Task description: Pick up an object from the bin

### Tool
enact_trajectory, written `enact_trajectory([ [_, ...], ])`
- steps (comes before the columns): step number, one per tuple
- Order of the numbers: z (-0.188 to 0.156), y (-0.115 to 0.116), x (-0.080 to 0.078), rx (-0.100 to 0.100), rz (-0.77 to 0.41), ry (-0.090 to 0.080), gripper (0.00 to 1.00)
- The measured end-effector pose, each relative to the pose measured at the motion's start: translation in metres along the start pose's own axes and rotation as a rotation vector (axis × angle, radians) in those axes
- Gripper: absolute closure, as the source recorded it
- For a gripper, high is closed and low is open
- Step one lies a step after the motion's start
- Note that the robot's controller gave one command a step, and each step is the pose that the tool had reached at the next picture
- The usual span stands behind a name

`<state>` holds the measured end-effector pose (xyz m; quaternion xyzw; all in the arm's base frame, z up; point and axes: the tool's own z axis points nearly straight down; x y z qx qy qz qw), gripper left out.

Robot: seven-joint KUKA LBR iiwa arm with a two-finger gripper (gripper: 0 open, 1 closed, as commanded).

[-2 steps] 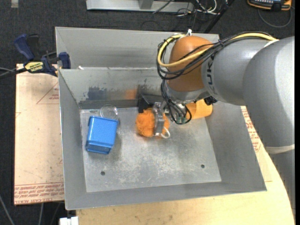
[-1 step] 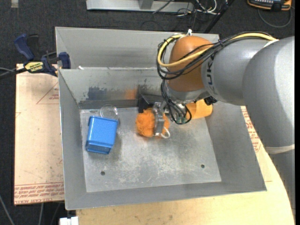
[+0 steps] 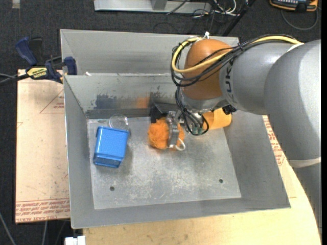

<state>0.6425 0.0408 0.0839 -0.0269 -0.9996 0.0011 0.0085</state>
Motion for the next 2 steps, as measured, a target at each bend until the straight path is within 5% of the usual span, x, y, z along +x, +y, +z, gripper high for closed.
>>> enact_trajectory([
  [2,0.0000,0.0000,0.0000,0.000,0.000,0.000,1.00],
])
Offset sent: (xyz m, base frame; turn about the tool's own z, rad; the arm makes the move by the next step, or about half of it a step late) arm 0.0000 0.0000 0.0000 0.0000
